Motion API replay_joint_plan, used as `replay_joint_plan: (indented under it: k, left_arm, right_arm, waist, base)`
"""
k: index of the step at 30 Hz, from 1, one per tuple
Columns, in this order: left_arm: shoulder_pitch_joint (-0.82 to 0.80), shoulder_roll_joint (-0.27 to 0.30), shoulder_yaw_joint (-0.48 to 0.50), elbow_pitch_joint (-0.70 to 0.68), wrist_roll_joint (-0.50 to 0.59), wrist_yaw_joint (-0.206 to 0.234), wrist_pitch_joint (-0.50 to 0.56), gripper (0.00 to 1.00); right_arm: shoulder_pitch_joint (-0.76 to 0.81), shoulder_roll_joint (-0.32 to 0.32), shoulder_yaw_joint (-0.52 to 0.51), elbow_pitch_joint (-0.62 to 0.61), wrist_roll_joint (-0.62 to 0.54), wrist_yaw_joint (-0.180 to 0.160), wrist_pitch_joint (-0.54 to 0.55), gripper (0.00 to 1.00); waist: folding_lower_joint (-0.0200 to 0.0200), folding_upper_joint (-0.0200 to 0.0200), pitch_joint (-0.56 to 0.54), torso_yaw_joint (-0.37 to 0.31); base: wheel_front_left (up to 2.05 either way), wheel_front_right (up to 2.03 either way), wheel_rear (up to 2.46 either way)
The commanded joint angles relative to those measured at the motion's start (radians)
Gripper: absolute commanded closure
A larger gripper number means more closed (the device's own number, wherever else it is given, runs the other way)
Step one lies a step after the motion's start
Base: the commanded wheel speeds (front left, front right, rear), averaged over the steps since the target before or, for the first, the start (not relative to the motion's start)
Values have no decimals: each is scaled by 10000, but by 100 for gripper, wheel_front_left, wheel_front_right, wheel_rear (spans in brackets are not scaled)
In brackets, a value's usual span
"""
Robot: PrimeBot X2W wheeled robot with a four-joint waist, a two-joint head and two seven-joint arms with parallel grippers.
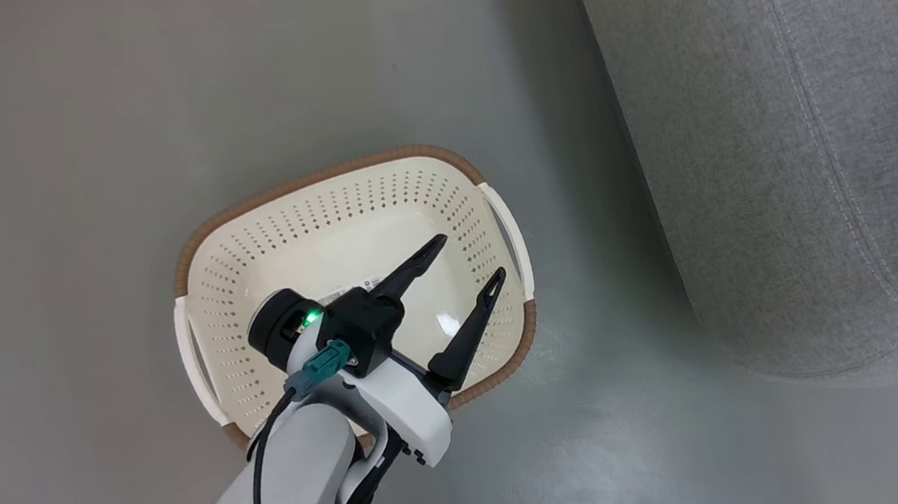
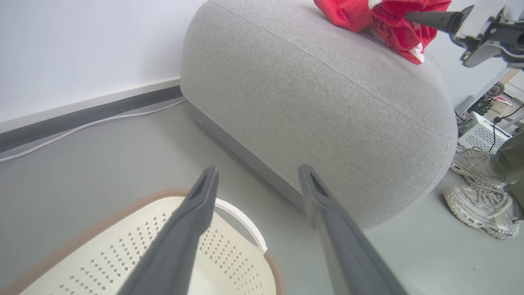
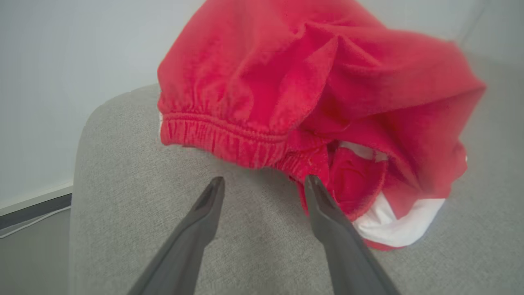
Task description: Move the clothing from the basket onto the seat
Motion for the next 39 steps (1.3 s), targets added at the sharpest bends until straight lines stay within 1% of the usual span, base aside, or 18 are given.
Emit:
replay_joint_plan:
  k: [1,4,10,12,15,24,26,31,39]
  left_arm:
    - [205,1,322,-206,-43,-70,-48,0]
    - [492,-76,718,-150,-13,-70,-48,0]
    - [1212,-203,1917,-38,197,-68,-49,0]
    - [1470,-260,2410,17,280,-44,-49,0]
    - [1857,-357,3235,37,390,0,-49,0]
    - [2914,-640,5425,-2,946,44,-49,0]
    - [3148,-680,5905,-40,1074,64,-49,0]
    - [3667,-782,7015,-302,1407,86,-49,0]
    - [4355,-950,8130,-816,1994,75,-49,0]
  right_arm:
    - [468,-208,182,-309,103,12,-132,0]
    - [907,-53,508,-671,333,12,-132,0]
    - [1433,381,1235,-1417,525,12,-133,0]
    - [1583,572,1544,-1635,565,12,-133,0]
    - [1755,691,2062,-1945,441,12,-133,0]
    - [2464,1070,2773,-2797,198,12,-133,0]
    - [2648,1236,2792,-2976,185,12,-133,0]
    - [3169,1598,3319,-3307,-52,12,-133,0]
    - [4000,2018,4107,-3587,-179,12,-133,0]
  waist:
    - [0,0,-343,194]
    - [0,0,-793,383]
    - [0,0,-1696,822]
    - [0,0,-1998,993]
    - [0,0,-2435,1261]
    - [0,0,-3670,2150]
    - [0,0,-3911,2274]
    - [0,0,-4460,2517]
    - [0,0,-5092,2758]
  base:
    - [0,0,0]
    - [0,0,0]
    - [0,0,0]
    - [0,0,0]
    - [0,0,0]
    - [0,0,0]
    - [0,0,0]
    - [0,0,0]
    - [0,0,0]
